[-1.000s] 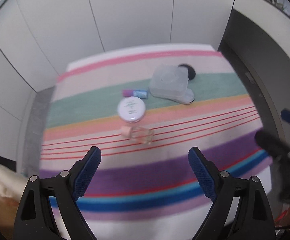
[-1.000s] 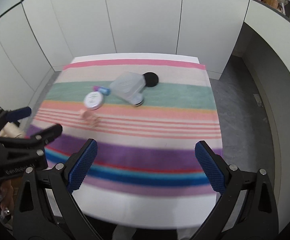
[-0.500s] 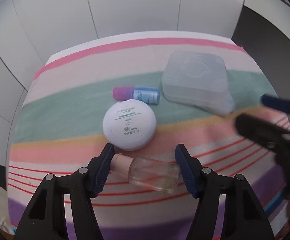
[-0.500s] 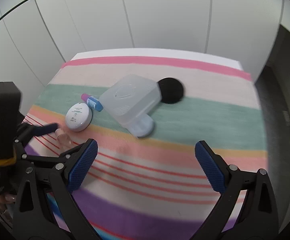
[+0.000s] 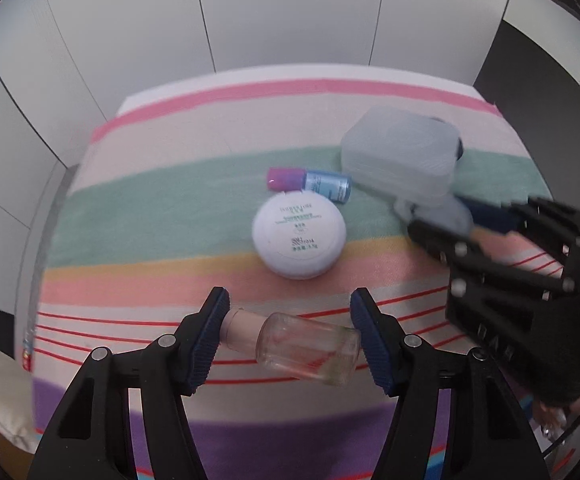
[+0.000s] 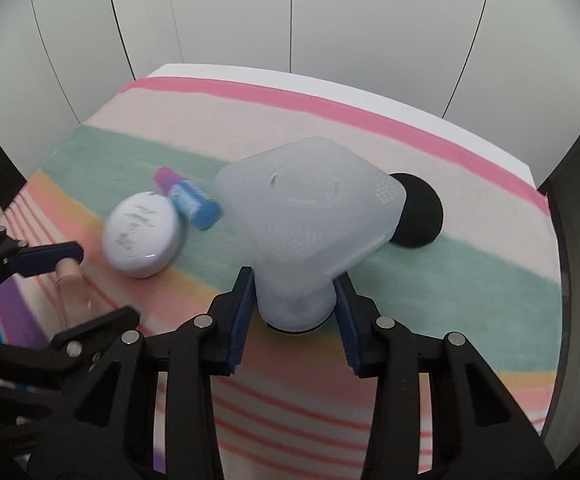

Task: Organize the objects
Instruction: 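Grasp the pink-capped glass bottle with the left tool while the right tool grasps the clear case, then carry the glass bottle and clear case in both tools over the cardboard box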

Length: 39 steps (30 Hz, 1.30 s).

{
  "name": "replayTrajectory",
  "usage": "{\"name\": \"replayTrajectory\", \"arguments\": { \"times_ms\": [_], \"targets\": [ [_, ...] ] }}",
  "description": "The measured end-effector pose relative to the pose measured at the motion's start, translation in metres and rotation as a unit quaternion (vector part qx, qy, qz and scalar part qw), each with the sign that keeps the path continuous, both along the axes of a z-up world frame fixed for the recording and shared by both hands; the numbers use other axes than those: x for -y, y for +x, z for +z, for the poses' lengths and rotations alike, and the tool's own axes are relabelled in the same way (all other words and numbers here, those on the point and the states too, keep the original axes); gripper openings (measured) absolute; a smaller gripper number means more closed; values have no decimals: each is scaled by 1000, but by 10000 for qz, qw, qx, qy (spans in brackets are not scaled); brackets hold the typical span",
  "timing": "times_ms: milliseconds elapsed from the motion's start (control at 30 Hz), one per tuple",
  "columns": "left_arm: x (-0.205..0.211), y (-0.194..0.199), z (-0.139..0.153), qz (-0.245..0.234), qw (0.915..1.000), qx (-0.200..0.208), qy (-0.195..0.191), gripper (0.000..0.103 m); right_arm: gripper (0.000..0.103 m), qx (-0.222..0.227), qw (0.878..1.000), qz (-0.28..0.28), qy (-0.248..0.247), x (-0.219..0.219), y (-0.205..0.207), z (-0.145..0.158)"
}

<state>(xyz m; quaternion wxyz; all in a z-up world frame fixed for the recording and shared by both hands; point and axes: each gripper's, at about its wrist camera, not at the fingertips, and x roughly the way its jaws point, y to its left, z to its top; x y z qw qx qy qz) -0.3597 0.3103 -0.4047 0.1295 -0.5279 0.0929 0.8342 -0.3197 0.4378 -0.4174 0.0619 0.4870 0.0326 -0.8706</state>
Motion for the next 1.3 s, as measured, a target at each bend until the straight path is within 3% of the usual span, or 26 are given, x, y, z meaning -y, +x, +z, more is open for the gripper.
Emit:
{"name": "replayTrajectory", "arguments": {
  "times_ms": [200,367,467,633,733,1067,1300],
  "targets": [
    [9,14,48,-88,9996,-256,-14,64,38,168,9998,-103,-65,9,28,23],
    [20,21,89,43,9992,-407,49,64,38,70,9997,-244,16,9,47,61],
    [24,30,116,179,9983,-548,-51,64,38,-18,9991,-403,-85,5,52,91],
    [39,37,167,536,9959,-709,180,64,38,-223,9974,-667,-154,-2,62,153],
    [45,43,195,717,9939,-834,125,64,38,-428,9960,-768,-148,-2,68,190],
    [57,67,284,790,9877,-1307,335,64,38,-918,9916,-910,-5,8,92,292],
    [62,85,330,811,9841,-1521,433,64,38,-1297,9872,-924,-82,15,114,352]
  ]
}}
